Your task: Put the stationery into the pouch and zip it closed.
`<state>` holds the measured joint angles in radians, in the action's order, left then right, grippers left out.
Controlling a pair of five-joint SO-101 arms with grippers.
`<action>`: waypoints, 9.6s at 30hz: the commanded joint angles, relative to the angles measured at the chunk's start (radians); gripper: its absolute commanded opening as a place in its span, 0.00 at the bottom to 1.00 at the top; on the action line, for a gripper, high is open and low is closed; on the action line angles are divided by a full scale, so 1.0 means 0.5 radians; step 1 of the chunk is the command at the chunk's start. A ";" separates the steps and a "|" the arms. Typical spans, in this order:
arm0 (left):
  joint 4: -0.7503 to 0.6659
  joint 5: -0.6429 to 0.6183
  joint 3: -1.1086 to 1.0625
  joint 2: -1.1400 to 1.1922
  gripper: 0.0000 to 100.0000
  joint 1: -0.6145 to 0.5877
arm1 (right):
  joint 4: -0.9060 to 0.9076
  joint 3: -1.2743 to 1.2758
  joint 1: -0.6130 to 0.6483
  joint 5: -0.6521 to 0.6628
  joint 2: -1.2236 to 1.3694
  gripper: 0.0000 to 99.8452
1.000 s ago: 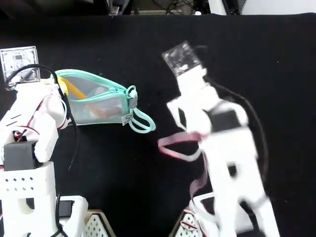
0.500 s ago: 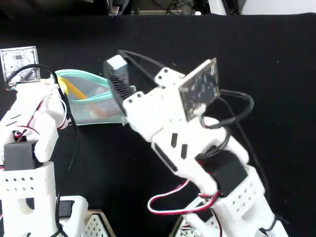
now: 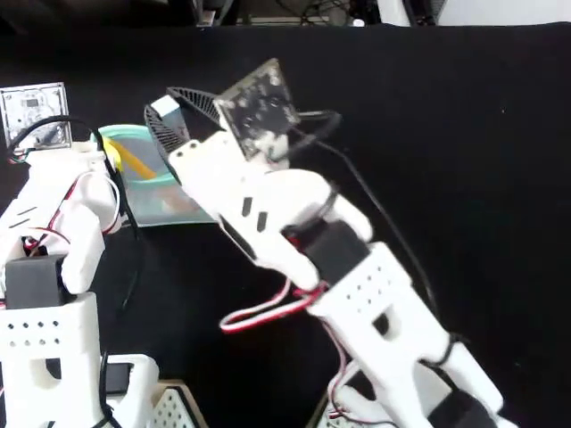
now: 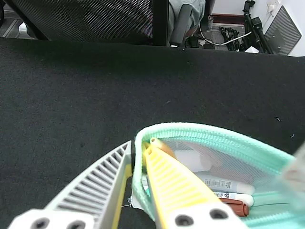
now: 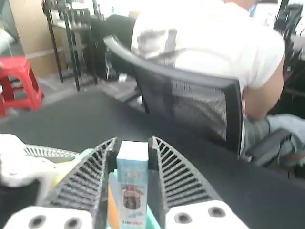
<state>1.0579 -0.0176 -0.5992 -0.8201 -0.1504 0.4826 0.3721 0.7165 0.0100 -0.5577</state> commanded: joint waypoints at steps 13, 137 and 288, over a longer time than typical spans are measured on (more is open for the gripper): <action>0.021 -0.006 -0.351 0.110 0.03 0.014 | -0.028 0.219 -0.040 0.172 0.195 0.02; 0.107 -0.018 -0.115 -0.755 0.24 -0.692 | 0.307 0.591 -0.617 0.414 -0.582 0.01; -0.703 -0.273 -0.907 -0.614 0.30 -0.345 | 2.357 -2.346 -0.288 0.752 0.738 0.01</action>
<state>0.7281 -0.1527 -1.1055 -1.1301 -0.3161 1.6256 -0.7327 0.5478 0.3859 -0.2002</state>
